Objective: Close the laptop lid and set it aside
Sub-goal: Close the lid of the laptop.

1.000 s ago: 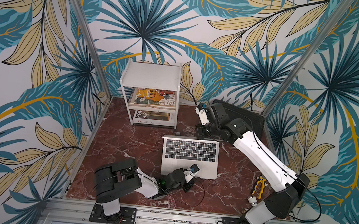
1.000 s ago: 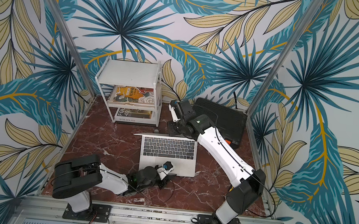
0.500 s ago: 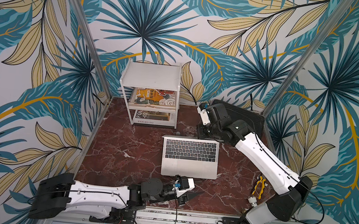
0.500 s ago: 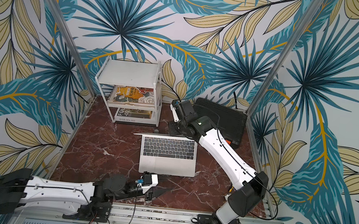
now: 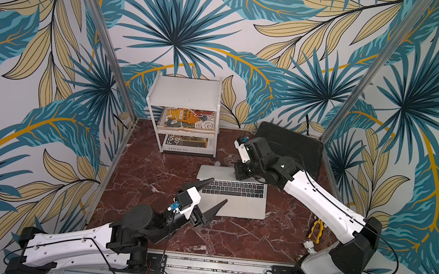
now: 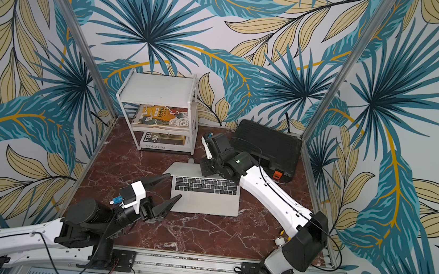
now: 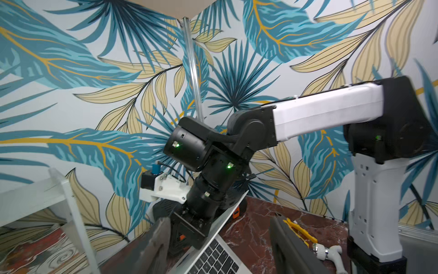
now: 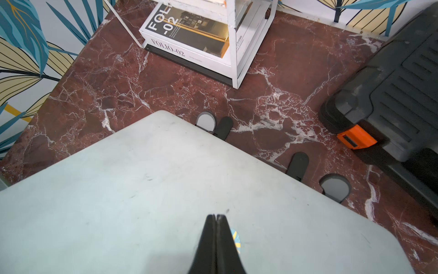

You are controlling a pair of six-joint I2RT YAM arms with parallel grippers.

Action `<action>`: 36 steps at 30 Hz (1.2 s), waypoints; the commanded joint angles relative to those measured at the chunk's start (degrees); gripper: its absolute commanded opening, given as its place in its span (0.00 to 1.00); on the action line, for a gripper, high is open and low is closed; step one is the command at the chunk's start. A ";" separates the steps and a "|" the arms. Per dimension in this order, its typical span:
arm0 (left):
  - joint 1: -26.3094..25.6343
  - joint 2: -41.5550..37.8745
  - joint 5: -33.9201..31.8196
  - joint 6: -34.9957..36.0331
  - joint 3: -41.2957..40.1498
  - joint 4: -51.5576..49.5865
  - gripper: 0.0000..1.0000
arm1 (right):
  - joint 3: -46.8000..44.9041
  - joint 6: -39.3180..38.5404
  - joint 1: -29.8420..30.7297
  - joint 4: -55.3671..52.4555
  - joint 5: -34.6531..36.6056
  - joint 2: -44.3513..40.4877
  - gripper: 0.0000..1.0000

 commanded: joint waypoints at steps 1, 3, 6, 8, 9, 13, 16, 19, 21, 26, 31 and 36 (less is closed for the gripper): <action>3.54 4.49 -5.17 -3.40 2.70 -9.52 0.70 | -2.65 1.35 0.92 1.85 0.96 -1.23 0.00; 4.86 7.15 -5.26 -5.28 2.84 -9.68 0.70 | -3.35 1.46 1.13 2.30 1.29 -1.21 0.00; 6.48 9.35 -5.71 -7.81 1.33 -8.00 0.70 | -4.91 1.69 1.32 3.29 1.69 -1.66 0.00; 8.84 10.09 -4.70 -10.81 -0.10 -7.56 0.70 | -6.53 1.81 1.48 3.86 2.11 -2.24 0.00; 9.91 10.47 -4.07 -12.27 -0.76 -7.47 0.69 | -7.24 1.91 1.50 4.29 2.16 -2.63 0.00; 13.05 11.69 -1.72 -16.01 -4.34 -5.26 0.70 | -10.57 2.48 1.68 5.65 2.46 -3.94 0.00; 14.52 11.76 0.11 -17.93 -6.90 -3.30 0.68 | -12.36 2.86 1.68 6.39 2.72 -5.02 0.00; 16.81 11.23 4.00 -20.26 -7.86 -2.86 0.64 | -14.03 2.84 1.77 7.05 3.19 -5.85 0.00; 17.74 11.00 5.72 -21.32 -7.43 -3.66 0.59 | -14.99 2.82 1.84 7.56 3.32 -6.33 0.00; 18.08 11.63 6.89 -21.23 -6.38 -4.29 0.44 | -17.00 3.16 1.94 9.10 3.15 -6.66 0.00; 18.08 14.03 7.81 -21.88 -6.98 -3.68 0.37 | -18.57 3.62 2.27 10.34 2.80 -6.32 0.00; 18.08 15.09 8.19 -22.57 -6.97 -2.54 0.30 | -19.80 4.02 2.70 11.40 2.81 -6.39 0.00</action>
